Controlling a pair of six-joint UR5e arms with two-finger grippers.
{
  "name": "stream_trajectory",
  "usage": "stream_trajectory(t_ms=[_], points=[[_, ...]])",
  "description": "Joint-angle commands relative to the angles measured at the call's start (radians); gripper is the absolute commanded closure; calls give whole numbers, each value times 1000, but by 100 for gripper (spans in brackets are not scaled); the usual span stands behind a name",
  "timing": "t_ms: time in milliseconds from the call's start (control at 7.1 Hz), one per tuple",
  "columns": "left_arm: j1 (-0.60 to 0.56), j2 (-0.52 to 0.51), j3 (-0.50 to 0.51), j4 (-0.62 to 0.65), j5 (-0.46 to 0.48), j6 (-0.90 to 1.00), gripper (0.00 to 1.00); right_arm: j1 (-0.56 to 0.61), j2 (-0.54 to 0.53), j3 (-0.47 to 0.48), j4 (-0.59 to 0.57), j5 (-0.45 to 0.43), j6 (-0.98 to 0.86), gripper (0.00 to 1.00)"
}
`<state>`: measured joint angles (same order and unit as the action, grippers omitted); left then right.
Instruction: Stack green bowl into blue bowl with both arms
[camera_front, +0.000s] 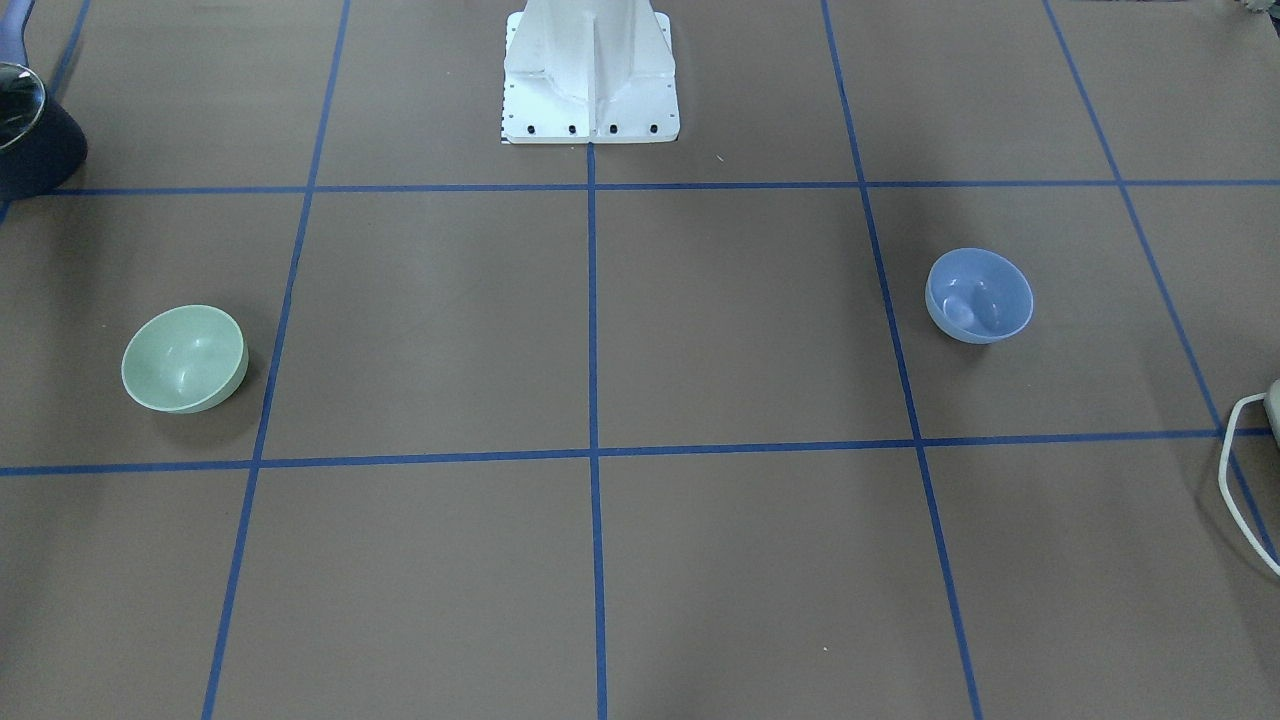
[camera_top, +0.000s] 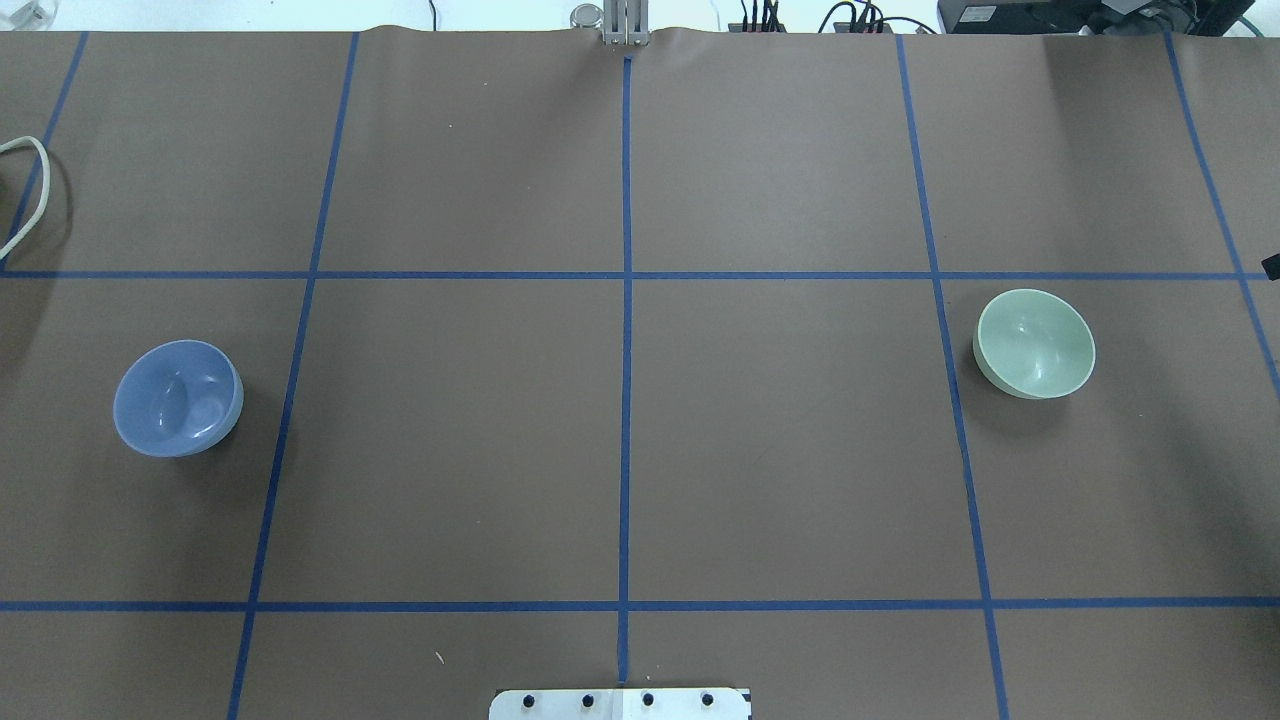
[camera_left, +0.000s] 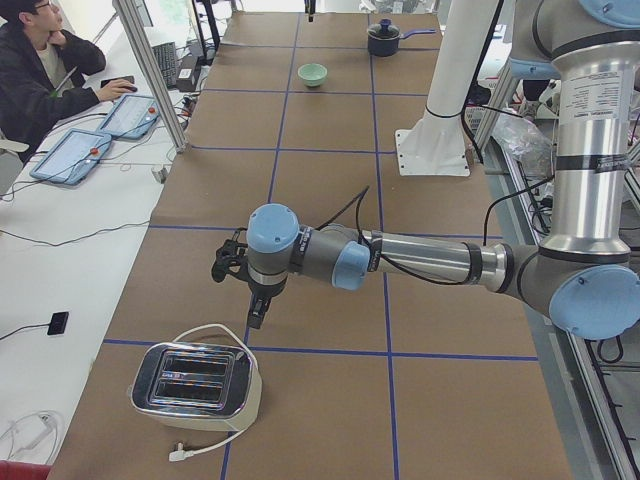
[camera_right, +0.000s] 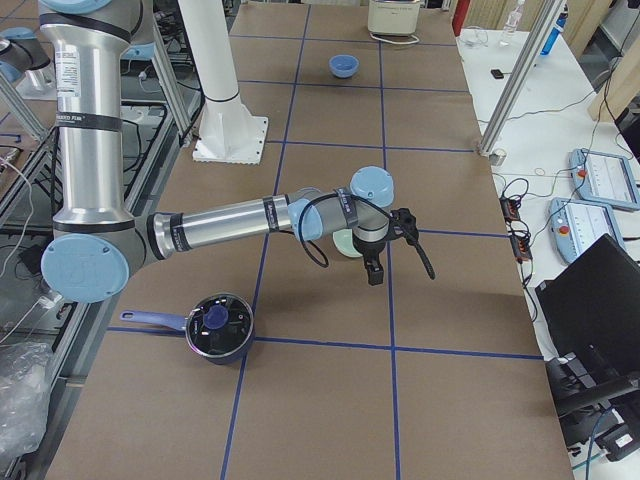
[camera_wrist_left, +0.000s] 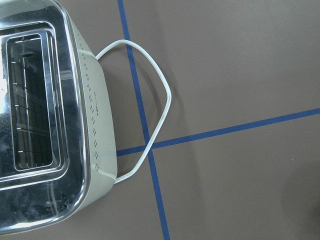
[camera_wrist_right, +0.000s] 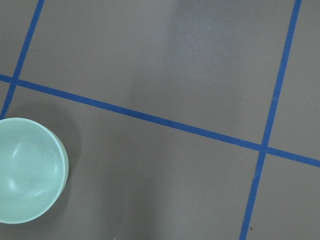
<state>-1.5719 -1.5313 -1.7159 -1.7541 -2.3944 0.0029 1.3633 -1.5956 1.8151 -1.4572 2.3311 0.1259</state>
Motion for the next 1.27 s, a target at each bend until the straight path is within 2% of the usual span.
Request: stream_trajectory(t_ms=[0, 282, 564, 705, 1128], points=[[3, 0, 1, 2, -6, -1, 1, -7, 0, 7, 9, -1, 12, 0], [41, -1, 1, -1, -2, -35, 1, -12, 0, 7, 9, -7, 12, 0], [110, -4, 33, -72, 9, -122, 1, -26, 0, 7, 11, -18, 31, 0], [116, -10, 67, -99, 9, -124, 1, -29, 2, 7, 9, -19, 31, 0], [154, -15, 79, -105, 9, -165, 1, -29, 2, 4, 11, -16, 29, 0]])
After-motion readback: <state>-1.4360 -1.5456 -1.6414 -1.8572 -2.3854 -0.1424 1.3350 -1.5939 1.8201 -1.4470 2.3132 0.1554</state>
